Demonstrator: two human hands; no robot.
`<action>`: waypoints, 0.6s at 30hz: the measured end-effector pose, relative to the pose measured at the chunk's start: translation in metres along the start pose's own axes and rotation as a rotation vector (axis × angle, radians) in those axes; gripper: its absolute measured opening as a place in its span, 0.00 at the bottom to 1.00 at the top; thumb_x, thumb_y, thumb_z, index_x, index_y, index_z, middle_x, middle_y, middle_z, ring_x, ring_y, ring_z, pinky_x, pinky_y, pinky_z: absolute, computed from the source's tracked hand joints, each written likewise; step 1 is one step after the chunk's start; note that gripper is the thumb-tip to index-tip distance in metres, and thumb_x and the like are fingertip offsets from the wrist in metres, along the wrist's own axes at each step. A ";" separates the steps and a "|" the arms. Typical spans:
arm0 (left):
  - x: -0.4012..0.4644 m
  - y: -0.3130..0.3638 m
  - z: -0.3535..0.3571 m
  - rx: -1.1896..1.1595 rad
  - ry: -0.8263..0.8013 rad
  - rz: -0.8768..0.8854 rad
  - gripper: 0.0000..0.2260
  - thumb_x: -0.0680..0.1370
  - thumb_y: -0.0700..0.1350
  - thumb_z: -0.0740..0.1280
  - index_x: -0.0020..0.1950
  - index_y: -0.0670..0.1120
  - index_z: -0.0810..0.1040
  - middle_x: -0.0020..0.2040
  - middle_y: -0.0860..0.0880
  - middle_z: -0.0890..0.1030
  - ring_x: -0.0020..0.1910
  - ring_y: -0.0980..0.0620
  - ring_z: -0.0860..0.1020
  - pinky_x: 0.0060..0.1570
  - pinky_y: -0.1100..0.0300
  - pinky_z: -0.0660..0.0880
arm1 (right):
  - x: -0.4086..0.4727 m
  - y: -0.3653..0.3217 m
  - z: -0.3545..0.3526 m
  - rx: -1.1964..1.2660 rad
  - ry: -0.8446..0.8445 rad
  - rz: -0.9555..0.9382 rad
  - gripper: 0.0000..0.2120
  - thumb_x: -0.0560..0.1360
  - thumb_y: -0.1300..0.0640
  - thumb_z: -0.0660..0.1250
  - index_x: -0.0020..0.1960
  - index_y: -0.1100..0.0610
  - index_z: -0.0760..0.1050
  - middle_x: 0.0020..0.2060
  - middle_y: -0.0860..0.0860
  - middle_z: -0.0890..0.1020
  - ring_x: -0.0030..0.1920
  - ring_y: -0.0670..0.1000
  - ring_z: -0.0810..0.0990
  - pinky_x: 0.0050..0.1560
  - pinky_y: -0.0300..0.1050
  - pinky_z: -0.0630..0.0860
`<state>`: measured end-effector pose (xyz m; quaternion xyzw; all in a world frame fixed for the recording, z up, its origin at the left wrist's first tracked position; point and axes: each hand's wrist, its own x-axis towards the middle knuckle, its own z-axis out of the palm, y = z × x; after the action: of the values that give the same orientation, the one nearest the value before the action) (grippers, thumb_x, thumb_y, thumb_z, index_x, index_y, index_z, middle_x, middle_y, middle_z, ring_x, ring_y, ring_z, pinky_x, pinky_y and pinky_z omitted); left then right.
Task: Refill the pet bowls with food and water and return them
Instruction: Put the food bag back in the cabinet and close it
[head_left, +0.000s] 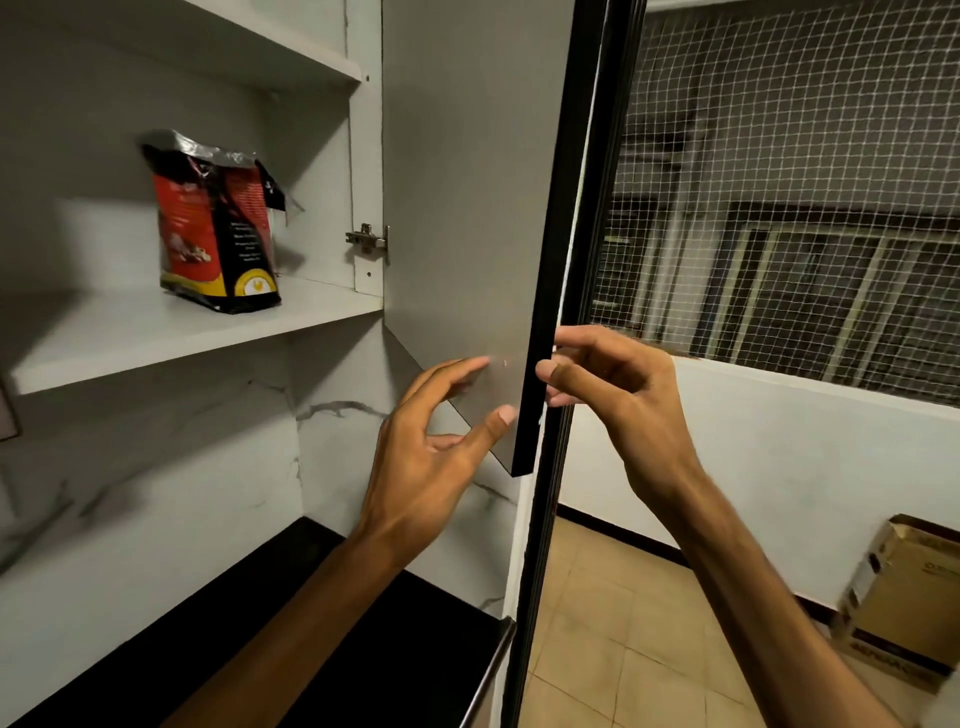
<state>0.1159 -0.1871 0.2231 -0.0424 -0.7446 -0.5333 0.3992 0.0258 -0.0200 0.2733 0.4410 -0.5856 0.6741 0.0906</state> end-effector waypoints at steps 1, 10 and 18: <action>-0.003 0.000 -0.004 -0.006 0.004 -0.011 0.19 0.77 0.52 0.73 0.68 0.60 0.77 0.66 0.61 0.77 0.65 0.65 0.74 0.45 0.74 0.77 | 0.000 -0.001 0.004 0.012 -0.012 -0.004 0.10 0.77 0.67 0.73 0.55 0.55 0.84 0.40 0.51 0.86 0.42 0.50 0.86 0.46 0.42 0.82; -0.017 0.001 -0.044 -0.122 0.077 -0.145 0.19 0.78 0.56 0.71 0.68 0.56 0.79 0.64 0.58 0.82 0.65 0.55 0.79 0.57 0.46 0.83 | 0.002 -0.003 0.045 0.026 -0.116 -0.042 0.11 0.77 0.62 0.75 0.59 0.55 0.85 0.55 0.50 0.88 0.55 0.53 0.87 0.54 0.48 0.84; -0.031 0.008 -0.082 -0.211 0.143 -0.185 0.15 0.78 0.48 0.66 0.64 0.50 0.81 0.56 0.58 0.86 0.57 0.61 0.83 0.44 0.66 0.80 | 0.005 0.005 0.090 0.041 -0.163 -0.089 0.15 0.76 0.61 0.77 0.62 0.59 0.84 0.62 0.52 0.85 0.63 0.52 0.84 0.62 0.59 0.82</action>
<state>0.1860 -0.2405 0.2192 0.0228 -0.6549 -0.6447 0.3937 0.0633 -0.1017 0.2663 0.5219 -0.5567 0.6432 0.0633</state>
